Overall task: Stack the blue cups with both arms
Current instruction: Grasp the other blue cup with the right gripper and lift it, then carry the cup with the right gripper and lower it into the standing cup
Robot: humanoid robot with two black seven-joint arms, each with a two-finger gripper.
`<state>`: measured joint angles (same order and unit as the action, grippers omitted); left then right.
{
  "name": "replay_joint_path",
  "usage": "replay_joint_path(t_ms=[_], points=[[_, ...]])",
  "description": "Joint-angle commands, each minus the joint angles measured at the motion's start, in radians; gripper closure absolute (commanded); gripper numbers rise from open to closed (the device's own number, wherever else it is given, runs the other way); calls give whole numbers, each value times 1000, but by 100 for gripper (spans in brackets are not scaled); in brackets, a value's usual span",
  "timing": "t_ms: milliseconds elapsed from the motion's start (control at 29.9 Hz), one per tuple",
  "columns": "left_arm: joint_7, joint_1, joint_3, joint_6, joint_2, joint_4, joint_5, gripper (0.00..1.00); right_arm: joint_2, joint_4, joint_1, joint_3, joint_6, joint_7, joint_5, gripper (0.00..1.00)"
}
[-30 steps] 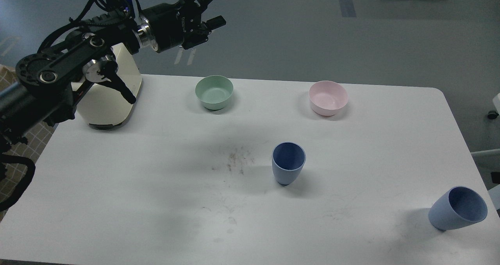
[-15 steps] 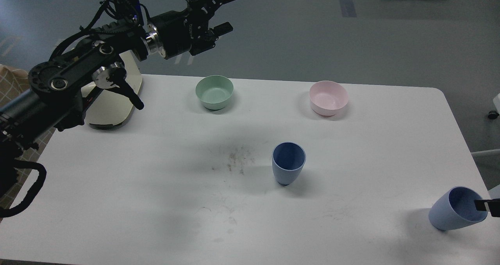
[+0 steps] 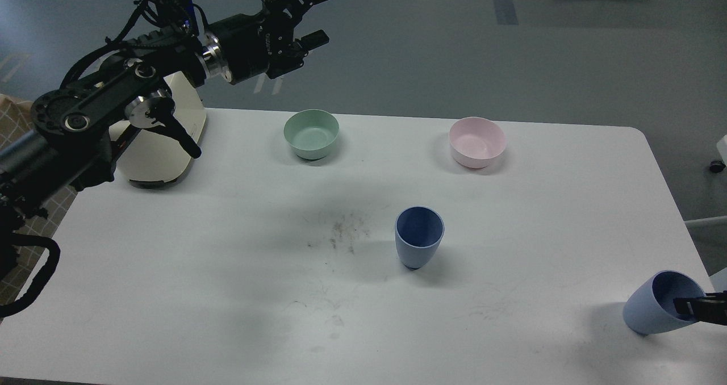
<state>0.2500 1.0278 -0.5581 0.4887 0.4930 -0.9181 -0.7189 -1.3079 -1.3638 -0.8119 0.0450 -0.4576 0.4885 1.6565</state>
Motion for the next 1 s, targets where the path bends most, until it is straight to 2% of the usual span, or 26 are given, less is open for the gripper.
replay_joint_path(t_ms=[0, 301, 401, 501, 668, 802, 969], points=[[2, 0, 0, 0, 1, -4, 1, 9, 1, -1, -1, 6, 2, 0, 0, 100], [0, 0, 0, 0, 2, -5, 1, 9, -19, -29, -16, 21, 8, 0, -4, 100], [0, 0, 0, 0, 2, -5, 1, 9, -63, -84, -64, 56, 5, 0, -4, 100], [0, 1, 0, 0, 2, -5, 1, 9, -96, -146, -188, 65, -9, 0, -4, 100], [0, 2, 0, 0, 24, -5, 1, 9, -4, -143, -369, 64, -31, 0, 0, 100], [0, 5, 1, 0, 50, -5, 1, 9, 73, -129, -409, 62, -31, 0, 2, 100], [0, 5, 4, 0, 94, -7, 1, 9, 263, -45, -535, 49, -31, 0, 6, 100]])
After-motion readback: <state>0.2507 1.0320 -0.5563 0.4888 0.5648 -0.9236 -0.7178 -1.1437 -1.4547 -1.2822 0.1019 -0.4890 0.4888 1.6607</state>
